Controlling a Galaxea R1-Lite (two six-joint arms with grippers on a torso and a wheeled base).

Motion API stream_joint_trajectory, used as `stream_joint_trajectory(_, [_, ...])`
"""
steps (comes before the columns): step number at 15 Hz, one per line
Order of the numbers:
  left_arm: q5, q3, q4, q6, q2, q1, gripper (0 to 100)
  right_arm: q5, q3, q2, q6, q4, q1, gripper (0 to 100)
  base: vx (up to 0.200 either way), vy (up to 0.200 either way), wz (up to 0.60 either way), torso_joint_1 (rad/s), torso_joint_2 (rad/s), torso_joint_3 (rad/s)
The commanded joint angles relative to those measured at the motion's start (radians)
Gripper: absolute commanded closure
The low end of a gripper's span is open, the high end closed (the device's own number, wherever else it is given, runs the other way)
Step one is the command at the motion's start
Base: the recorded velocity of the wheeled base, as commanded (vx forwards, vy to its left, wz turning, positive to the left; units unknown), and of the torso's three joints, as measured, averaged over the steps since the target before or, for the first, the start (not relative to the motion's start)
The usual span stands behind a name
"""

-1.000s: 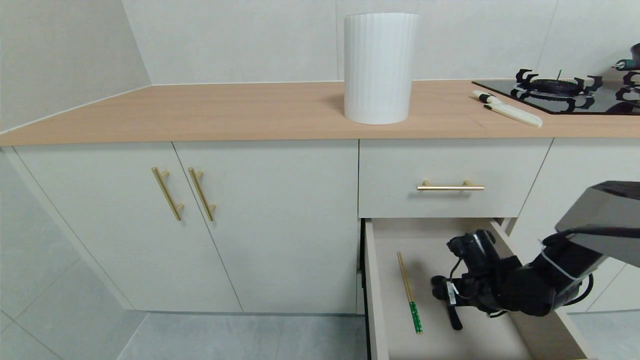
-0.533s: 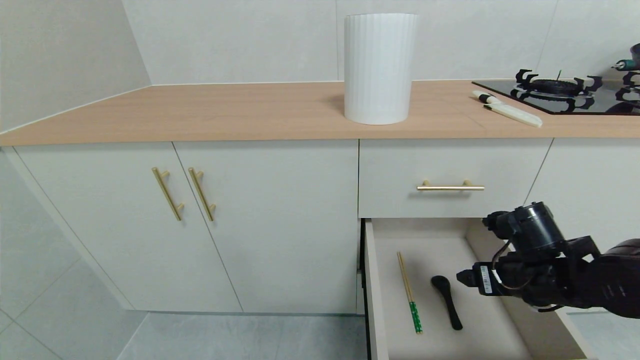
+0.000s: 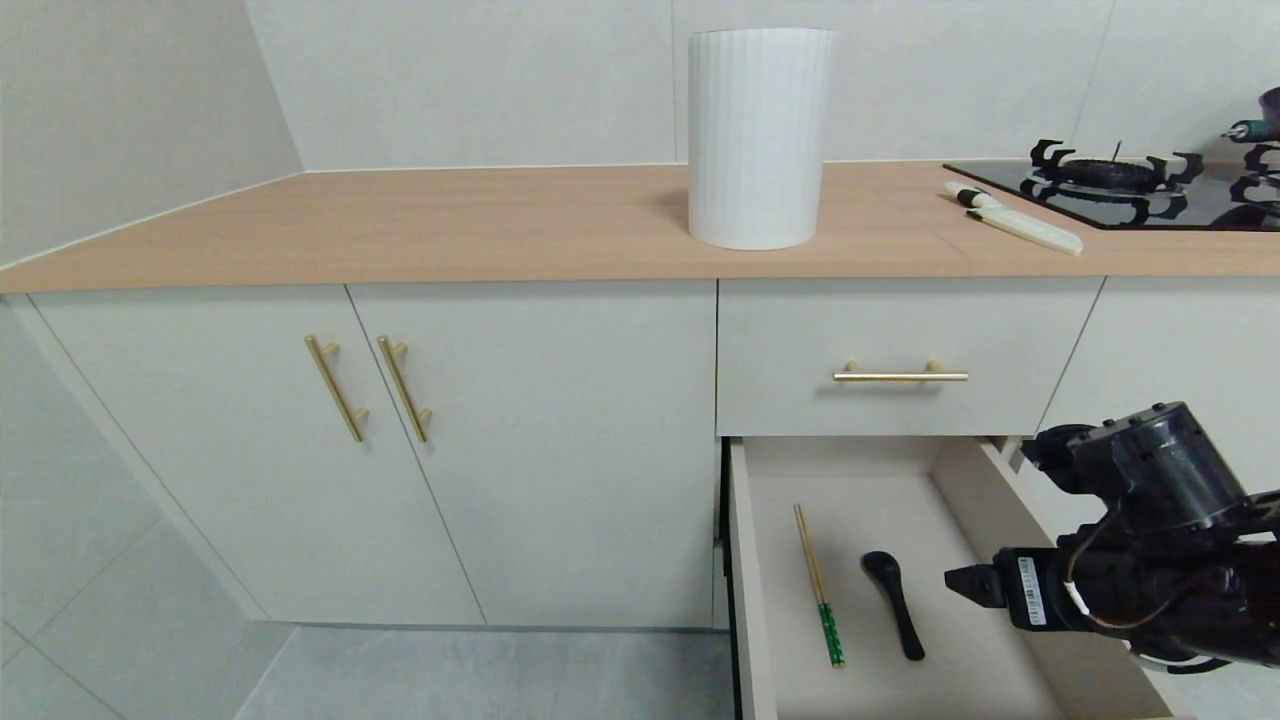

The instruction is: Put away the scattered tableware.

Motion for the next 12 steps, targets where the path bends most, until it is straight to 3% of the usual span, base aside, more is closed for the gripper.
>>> stream_joint_trajectory(1, [0.0,0.0,-0.001,0.0,0.0,0.0,0,0.001,0.033,-0.011,0.002,-0.001,0.014,0,0.0,0.0,0.0,0.0,0.0,0.0])
stream_joint_trajectory(2, [0.0,0.0,0.0,0.0,0.0,0.0,0,0.001,0.047,-0.014,0.003,-0.002,0.023,0,0.0,0.0,0.0,0.0,0.0,0.0])
stream_joint_trajectory(8, [0.001,0.0,0.0,-0.002,0.0,0.0,0,-0.003,0.108,-0.072,0.054,0.003,0.093,0,-0.2,0.0,0.0,0.002,0.0,0.005])
stream_joint_trajectory(12, [0.001,0.0,0.0,-0.005,0.0,0.0,0,-0.002,0.131,-0.127,0.054,0.079,0.112,0,0.0,0.0,0.0,0.0,0.0,0.0])
